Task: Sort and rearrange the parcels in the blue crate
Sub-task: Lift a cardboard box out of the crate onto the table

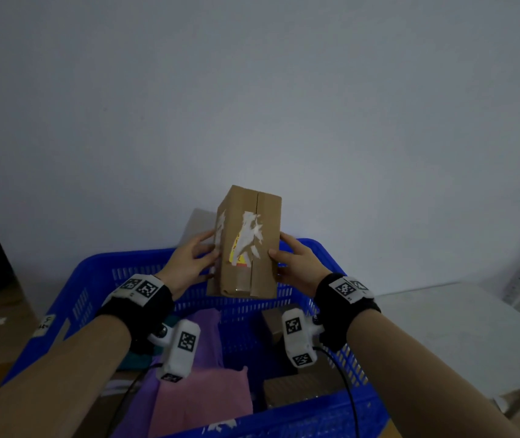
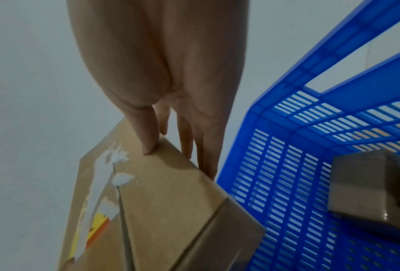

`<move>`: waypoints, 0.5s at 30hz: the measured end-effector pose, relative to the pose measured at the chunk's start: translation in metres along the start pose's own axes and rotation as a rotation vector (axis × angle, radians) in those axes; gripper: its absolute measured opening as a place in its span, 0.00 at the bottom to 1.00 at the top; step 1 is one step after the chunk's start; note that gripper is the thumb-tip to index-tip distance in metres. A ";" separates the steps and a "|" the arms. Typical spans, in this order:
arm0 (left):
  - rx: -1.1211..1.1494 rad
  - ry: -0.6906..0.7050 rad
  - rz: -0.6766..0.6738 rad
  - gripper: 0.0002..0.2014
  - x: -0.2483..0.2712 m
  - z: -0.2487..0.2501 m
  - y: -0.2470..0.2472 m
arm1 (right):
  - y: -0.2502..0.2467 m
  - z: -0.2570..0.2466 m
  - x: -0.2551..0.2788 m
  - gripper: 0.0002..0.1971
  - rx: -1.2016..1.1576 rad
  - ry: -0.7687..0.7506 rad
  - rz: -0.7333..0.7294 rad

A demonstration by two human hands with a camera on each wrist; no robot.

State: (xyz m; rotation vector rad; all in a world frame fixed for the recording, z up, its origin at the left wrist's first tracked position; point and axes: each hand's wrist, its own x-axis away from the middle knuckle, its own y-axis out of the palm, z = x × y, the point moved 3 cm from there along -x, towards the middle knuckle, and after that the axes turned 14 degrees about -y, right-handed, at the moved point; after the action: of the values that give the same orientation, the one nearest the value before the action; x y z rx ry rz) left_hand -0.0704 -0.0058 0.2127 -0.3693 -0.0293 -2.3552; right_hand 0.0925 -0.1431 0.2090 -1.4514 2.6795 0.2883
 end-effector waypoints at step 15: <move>0.149 -0.018 0.033 0.23 -0.005 0.021 0.017 | -0.013 -0.025 -0.007 0.40 0.248 -0.014 0.056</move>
State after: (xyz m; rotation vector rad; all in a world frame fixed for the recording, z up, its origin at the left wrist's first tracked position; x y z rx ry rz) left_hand -0.0497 -0.0124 0.2304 -0.3156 -0.2052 -2.3001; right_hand 0.1079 -0.1497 0.2325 -1.2982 2.6345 -0.0313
